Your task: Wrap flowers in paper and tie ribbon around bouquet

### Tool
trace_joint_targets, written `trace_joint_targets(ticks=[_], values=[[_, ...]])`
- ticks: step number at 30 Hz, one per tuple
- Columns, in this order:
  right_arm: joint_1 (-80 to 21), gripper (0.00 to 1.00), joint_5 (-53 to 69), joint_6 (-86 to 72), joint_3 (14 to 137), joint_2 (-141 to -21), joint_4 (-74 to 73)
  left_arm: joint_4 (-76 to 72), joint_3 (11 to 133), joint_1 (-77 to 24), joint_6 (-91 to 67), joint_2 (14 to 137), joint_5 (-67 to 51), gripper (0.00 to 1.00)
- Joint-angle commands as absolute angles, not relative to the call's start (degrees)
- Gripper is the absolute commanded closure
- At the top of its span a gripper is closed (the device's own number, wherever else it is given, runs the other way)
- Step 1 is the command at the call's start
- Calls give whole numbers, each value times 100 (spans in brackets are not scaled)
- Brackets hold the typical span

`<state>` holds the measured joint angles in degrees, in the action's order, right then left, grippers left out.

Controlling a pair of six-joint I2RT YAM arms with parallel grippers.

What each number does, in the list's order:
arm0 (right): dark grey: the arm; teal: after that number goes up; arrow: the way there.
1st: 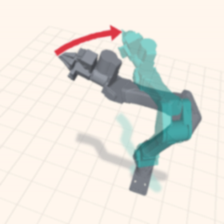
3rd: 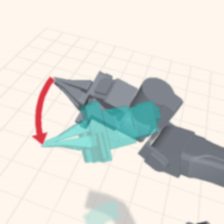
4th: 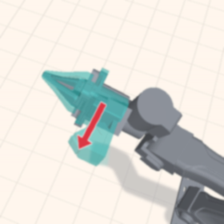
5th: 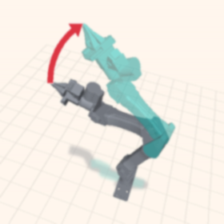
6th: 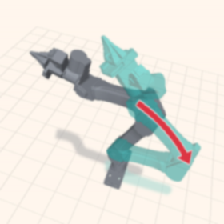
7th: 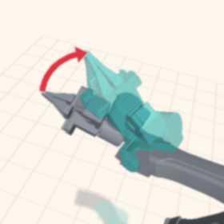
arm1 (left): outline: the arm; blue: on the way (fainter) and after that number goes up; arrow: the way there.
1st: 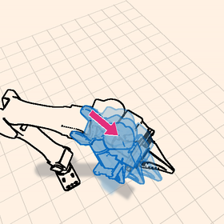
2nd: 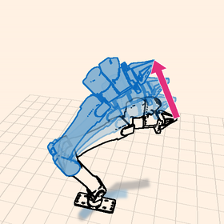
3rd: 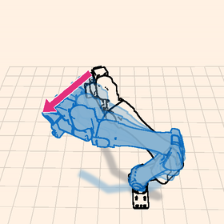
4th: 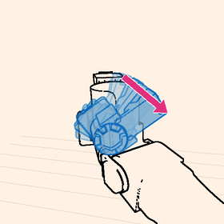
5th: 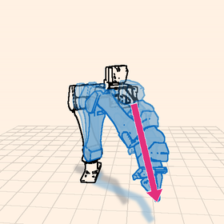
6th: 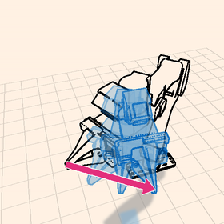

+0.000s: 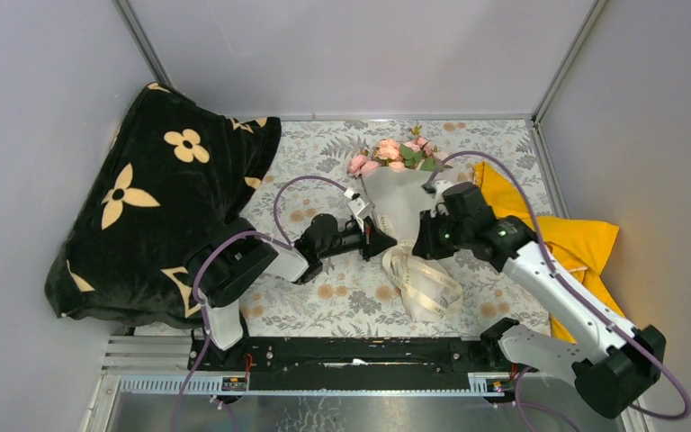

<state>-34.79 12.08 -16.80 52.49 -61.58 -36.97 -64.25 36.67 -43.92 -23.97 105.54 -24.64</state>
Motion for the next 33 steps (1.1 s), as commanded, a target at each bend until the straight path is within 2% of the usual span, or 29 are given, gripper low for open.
trace_joint_targets(ticks=[1, 3, 5, 9, 13, 15, 16, 17, 18, 19, 20, 22, 24, 29, 33], values=[[-3034, 73, 913, -2338, 5631, -5868, -4401, -6704, 3544, -4391, -2162, 10360, -2465, 100], [-3013, 56, 663, -2477, 5468, -6027, -4419, -6740, 3512, -4393, -2172, 10349, -2466, 100], [-2953, 44, 542, -2515, 5309, -6249, -4408, -6770, 3475, -4392, -2187, 10323, -2442, 100], [-2762, 37, 630, -2431, 4964, -6459, -4050, -6785, 3427, -4385, -2180, 10302, -2431, 100], [-2760, 36, 1138, -2215, 4521, -6504, -3510, -6811, 3416, -4383, -2205, 10293, -2404, 100], [-2759, 40, 1600, -2136, 4340, -6572, -3292, -6828, 3421, -4386, -2207, 10290, -2385, 100], [-2760, 46, 1851, -2108, 4279, -6615, -3198, -6866, 3433, -4379, -2198, 10286, -2382, 100], [-2760, 55, 2140, -2074, 4238, -6644, -3099, -6922, 3441, -4384, -2191, 10273, -2370, 100], [-2760, 69, 2393, -2054, 4206, -6666, -3011, -6978, 3467, -4377, -2170, 10240, -2355, 100], [-2762, 78, 2633, -2030, 4183, -6666, -2906, -7056, 3499, -4377, -2144, 10214, -2373, 100], [-2763, 85, 2866, -2003, 4157, -6645, -2832, -7160, 3515, -4377, -2118, 10192, -2455, 100], [-2768, 94, 3128, -1920, 4152, -6547, -2801, -7444, 3525, -4373, -2057, 10170, -2763, 100], [-2767, 97, 3179, -1823, 4181, -6451, -2885, -7551, 3533, -4375, -2111, 10171, -2962, 100], [-2768, 97, 3448, -1807, 4199, -6362, -2986, -7383, 3544, -4380, -2190, 10204, -2961, 100], [-2761, 91, 3941, -1937, 4220, -6263, -2599, -7361, 3553, -4399, -2021, 10215, -2864, 100]])
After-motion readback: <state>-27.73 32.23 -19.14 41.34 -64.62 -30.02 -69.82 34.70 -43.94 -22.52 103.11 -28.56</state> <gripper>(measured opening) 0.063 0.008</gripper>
